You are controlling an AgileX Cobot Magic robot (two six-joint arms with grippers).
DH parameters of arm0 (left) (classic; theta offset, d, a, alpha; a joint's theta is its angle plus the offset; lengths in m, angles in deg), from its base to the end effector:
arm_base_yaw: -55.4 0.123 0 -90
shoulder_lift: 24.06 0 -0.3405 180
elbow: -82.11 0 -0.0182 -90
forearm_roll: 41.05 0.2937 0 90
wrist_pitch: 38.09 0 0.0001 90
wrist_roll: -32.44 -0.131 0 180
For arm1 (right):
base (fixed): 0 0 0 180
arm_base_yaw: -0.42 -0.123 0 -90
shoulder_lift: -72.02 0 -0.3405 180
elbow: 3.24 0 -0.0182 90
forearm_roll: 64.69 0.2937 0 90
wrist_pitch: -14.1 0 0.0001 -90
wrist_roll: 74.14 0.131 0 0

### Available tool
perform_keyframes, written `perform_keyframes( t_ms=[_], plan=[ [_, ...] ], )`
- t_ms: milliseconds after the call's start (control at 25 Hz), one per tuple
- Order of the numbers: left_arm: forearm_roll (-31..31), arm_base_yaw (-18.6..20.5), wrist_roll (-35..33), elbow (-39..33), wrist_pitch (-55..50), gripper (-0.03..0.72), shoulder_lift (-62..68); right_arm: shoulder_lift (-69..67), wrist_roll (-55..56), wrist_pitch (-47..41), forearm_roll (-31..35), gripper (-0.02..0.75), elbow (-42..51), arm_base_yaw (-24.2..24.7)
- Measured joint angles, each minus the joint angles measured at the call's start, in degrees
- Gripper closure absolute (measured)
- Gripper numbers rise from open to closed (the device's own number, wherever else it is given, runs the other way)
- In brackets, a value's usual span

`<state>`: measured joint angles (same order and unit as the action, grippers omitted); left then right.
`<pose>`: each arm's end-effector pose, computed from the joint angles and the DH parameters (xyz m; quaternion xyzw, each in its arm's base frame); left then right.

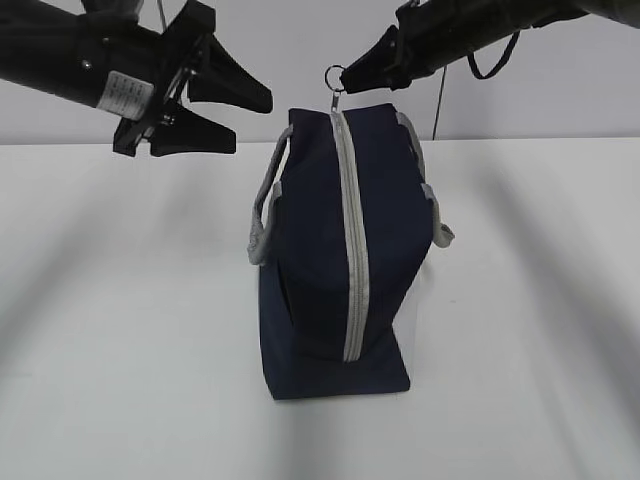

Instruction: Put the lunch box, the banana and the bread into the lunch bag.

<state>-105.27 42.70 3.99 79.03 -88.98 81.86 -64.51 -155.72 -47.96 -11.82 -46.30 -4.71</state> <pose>0.4098 -0.1862 0.3033 0.0514 0.8715 -0.4400 0.2102 0.5877 0.1454 0.2842 -0.5132 0.7190 0.2193 0.4142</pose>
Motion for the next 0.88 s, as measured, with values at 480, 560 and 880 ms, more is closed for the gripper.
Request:
perform_keyframes(
  t_ms=[480, 560, 880],
  plan=[
    [0.75, -2.91, 3.45, 16.34, 1.2, 0.215, 14.34, -0.15, -1.49, -0.91, 1.0, 0.754, 0.0, 0.0],
    [0.83, -3.61, 3.99, 18.37, 1.43, 0.217, 15.73, -0.15, -1.49, -0.91, 1.03, 0.754, 0.0, 0.0],
    [1.94, -5.43, 4.36, 20.45, 3.07, 0.445, 19.16, -0.15, -1.95, -1.58, 1.13, 0.754, 0.0, 0.1]
  ],
)
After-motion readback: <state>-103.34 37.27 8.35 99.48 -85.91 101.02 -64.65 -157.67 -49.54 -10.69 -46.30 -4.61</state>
